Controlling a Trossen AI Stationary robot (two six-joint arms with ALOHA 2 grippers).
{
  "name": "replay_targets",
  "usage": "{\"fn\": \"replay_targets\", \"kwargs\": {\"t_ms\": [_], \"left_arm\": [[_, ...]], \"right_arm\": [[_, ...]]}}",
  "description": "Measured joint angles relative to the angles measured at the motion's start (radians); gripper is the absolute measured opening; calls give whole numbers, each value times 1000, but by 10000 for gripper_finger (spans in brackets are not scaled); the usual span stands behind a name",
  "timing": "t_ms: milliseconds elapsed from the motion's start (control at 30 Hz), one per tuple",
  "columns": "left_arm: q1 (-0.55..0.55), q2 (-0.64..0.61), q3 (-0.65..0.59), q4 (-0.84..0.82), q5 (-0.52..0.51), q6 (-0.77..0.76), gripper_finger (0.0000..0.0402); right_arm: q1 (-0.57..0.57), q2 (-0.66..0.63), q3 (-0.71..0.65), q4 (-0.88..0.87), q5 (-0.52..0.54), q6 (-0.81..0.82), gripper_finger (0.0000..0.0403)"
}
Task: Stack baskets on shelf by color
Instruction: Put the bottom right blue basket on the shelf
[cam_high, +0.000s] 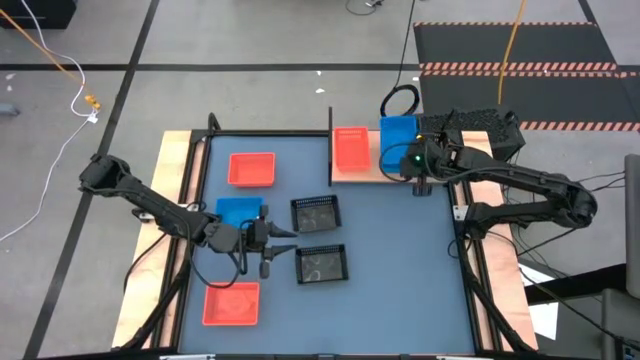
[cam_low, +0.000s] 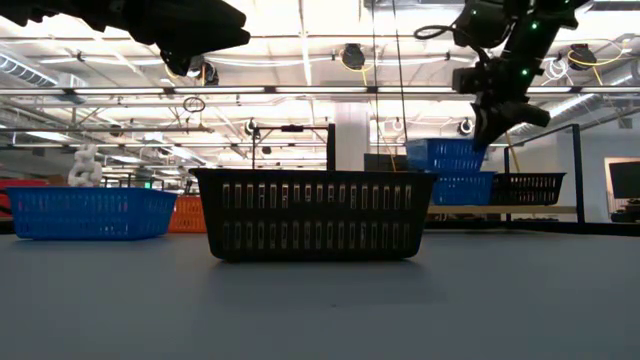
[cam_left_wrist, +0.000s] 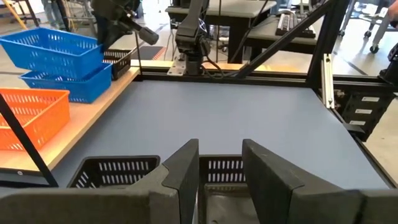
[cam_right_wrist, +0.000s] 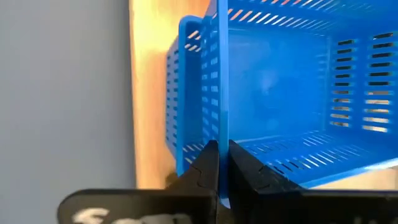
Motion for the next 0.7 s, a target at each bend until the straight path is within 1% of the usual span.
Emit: {"fn": "replay_targets", "kwargs": {"t_ms": [67,333,500,700], "left_arm": [[0,0,0,0,-6,2,127],[0,0,0,-1,-8,0,127],[0,0,0,-4,-8,0,127],[13,0,0,-4,-9,11,127]], "right_arm": [[-7,7,0,-7,-19,13,4],[-18,46,0,-20,-21,31,4],[-18,51,0,-18,-95,27,4],[-18,51,0,-16,-96,31,6]]}}
